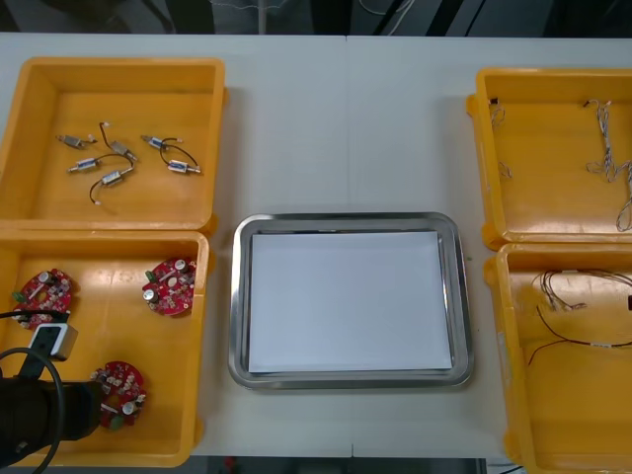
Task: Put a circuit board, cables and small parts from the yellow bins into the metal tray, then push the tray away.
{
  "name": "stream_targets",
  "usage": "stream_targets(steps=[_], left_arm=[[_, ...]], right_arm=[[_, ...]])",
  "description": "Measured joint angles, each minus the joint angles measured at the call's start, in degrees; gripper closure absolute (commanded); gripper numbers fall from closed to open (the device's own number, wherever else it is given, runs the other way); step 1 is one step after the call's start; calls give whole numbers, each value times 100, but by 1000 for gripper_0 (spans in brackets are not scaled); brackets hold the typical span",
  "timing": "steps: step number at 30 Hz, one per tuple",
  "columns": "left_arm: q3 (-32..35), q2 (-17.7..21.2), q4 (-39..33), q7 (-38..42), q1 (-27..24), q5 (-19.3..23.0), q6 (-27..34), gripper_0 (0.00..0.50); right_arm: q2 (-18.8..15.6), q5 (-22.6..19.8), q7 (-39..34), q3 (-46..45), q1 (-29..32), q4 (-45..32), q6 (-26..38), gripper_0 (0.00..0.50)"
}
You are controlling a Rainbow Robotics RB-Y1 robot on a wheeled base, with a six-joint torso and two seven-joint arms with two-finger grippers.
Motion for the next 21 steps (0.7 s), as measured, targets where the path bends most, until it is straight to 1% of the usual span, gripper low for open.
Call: stream_targets(steps=[10,13,15,17,21], left_arm=[[36,2,0,0,-34,131,38,500],[113,2,0,0,-138,279,251,500],[206,2,0,0,-237,451,407,500],[309,3,0,0,-340,578,562,500],[441,9,0,0,-570,625,813,500]], right_arm=[[-1,39,0,-2,0,7,0,0],[-1,39,-1,-4,0,8,0,0],[-2,26,-8,-14,0,9,39,0],[-2,-57,-33,-62,0,9,197,0],[7,-422,-143,-352,0,12,705,0]])
